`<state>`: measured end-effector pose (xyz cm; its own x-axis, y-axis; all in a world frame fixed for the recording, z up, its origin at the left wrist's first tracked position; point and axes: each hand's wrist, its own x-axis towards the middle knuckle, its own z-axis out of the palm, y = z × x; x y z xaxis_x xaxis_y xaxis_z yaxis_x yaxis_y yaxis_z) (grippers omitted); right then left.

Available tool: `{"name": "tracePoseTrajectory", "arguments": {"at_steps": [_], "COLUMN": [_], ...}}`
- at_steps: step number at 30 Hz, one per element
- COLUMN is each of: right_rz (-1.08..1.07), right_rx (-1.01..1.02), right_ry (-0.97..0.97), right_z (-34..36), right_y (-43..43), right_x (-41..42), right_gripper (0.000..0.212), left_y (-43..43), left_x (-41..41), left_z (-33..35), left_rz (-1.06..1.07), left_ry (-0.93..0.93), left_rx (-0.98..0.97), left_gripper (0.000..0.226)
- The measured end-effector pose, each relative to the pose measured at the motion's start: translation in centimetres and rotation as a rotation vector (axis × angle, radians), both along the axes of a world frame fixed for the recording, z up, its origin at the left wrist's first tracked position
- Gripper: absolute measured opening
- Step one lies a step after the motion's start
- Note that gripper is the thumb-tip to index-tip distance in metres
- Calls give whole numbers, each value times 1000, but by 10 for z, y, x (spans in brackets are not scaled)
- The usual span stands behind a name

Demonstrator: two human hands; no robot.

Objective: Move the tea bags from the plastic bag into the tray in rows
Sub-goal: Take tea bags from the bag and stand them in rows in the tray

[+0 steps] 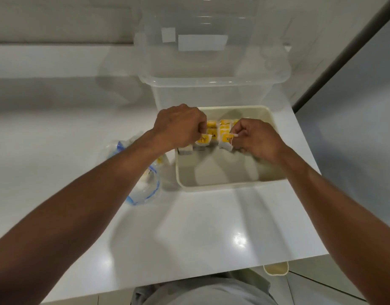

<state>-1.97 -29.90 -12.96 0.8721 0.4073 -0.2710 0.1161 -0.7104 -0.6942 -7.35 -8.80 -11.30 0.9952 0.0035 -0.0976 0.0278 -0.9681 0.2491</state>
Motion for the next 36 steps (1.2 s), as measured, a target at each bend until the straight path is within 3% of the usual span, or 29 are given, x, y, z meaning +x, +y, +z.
{"name": "tracePoseTrajectory", "arguments": {"at_steps": [6, 18, 24, 28, 32, 36], "right_rz": [173, 182, 152, 130, 135, 163], "right_rx": [-75, -380, -429, -379, -396, -473], "right_ry": [122, -222, -302, -258, -237, -232], "right_z": [-28, -44, -46, -40, -38, -43], "right_y": [15, 34, 36, 32, 26, 28], "right_x": [12, 26, 20, 17, 13, 13], "right_gripper": [13, 4, 21, 32, 32, 25], "left_y": [-2, -10, -15, -20, -17, -18], "left_x": [6, 23, 23, 24, 27, 29], "left_z": [-8, -11, -6, -4, -6, -9], "left_rz": [-43, -142, -157, -148, -156, -158], "left_ry": [38, -1, 36, 103, 227, 194], "left_rx": [108, 431, 499, 512, 432, 487], "left_gripper": [12, 12, 37, 21, 30, 24]}}
